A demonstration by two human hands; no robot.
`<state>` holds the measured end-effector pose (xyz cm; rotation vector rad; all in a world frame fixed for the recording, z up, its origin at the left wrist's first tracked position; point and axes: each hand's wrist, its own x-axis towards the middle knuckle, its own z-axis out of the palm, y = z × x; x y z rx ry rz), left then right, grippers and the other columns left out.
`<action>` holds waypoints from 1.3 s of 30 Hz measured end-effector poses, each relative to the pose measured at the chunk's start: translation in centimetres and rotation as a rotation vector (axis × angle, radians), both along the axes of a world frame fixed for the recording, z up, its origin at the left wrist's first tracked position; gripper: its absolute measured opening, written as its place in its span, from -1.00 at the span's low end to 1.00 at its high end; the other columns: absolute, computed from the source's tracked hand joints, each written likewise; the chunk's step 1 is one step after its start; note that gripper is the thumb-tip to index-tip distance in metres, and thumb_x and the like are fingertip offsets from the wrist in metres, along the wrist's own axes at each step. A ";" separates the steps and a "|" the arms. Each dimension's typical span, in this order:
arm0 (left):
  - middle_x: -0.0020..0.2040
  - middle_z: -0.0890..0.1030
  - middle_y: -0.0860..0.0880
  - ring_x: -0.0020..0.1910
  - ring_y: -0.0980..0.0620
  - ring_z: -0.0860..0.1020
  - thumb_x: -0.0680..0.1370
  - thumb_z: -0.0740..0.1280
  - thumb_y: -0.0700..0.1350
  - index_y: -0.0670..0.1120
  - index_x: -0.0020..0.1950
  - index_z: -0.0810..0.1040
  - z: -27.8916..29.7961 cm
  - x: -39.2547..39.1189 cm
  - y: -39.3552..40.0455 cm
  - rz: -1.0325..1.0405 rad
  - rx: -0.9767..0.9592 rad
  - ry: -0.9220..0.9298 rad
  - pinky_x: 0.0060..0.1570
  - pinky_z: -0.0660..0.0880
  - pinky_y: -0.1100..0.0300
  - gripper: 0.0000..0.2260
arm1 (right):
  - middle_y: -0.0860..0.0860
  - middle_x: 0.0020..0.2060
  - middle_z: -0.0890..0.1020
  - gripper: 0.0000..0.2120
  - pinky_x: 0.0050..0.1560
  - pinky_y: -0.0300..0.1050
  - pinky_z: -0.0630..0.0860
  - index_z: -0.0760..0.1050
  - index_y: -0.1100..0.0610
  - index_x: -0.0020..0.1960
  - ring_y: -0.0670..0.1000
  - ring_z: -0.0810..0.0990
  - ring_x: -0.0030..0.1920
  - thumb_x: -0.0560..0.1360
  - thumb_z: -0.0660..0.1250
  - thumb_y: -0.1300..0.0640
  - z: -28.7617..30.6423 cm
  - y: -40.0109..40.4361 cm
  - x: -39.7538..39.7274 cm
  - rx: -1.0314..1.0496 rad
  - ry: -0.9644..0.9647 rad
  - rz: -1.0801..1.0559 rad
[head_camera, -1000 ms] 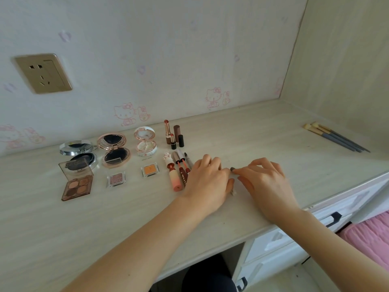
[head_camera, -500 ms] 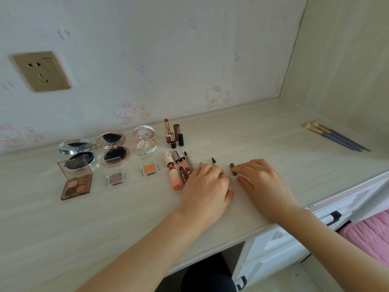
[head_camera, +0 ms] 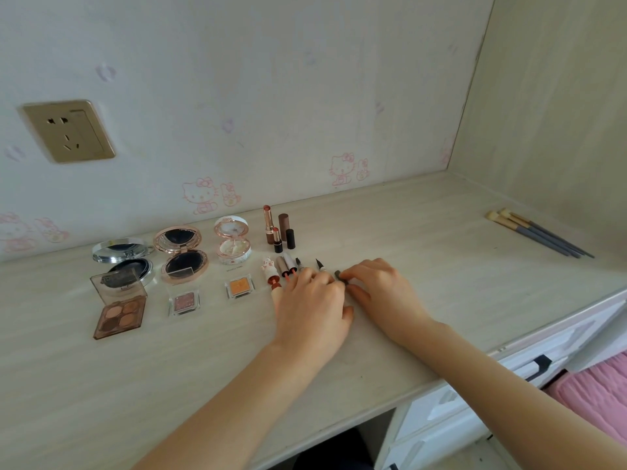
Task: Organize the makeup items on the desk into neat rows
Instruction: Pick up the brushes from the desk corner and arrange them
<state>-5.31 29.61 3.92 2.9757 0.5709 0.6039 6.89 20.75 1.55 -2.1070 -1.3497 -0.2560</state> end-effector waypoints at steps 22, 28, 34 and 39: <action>0.15 0.55 0.10 0.24 0.08 0.38 0.57 0.22 0.01 0.00 0.24 0.54 1.1 0.9 0.0 -0.070 -0.097 -0.044 0.13 0.41 0.17 -0.72 | -0.03 0.19 0.56 -0.71 0.15 -0.07 0.48 0.49 0.07 0.28 0.00 0.45 0.27 0.58 0.22 0.08 0.6 -3.4 2.0 -0.136 0.006 -0.080; 0.12 0.58 0.04 0.20 0.03 0.41 0.57 0.21 -0.09 -0.08 0.15 0.57 1.3 4.9 -1.9 -0.207 -0.074 -0.025 0.11 0.44 0.12 -0.77 | -0.04 0.25 0.52 -0.68 0.20 -0.10 0.43 0.46 0.07 0.32 0.00 0.41 0.31 0.59 0.19 0.08 1.4 -8.4 5.1 -0.222 -0.044 -0.209; 0.15 0.57 0.01 0.24 0.00 0.40 0.54 0.21 -0.12 -0.06 0.16 0.57 1.1 10.5 -4.7 -0.290 -0.131 0.022 0.08 0.45 0.10 -0.75 | -0.02 0.20 0.56 -0.71 0.23 -0.11 0.41 0.51 0.08 0.27 0.02 0.46 0.27 0.59 0.21 0.08 1.6 -13.8 8.9 -0.249 -0.059 -0.317; 0.12 0.58 -0.05 0.20 -0.07 0.44 0.54 0.21 -0.13 -0.06 0.12 0.59 0.5 15.7 -7.3 -0.332 -0.238 0.069 0.07 0.47 0.07 -0.77 | 0.01 0.21 0.57 -0.72 0.29 -0.11 0.36 0.52 0.12 0.26 0.03 0.46 0.28 0.58 0.22 0.11 2.4 -17.4 12.5 -0.263 -0.068 -0.423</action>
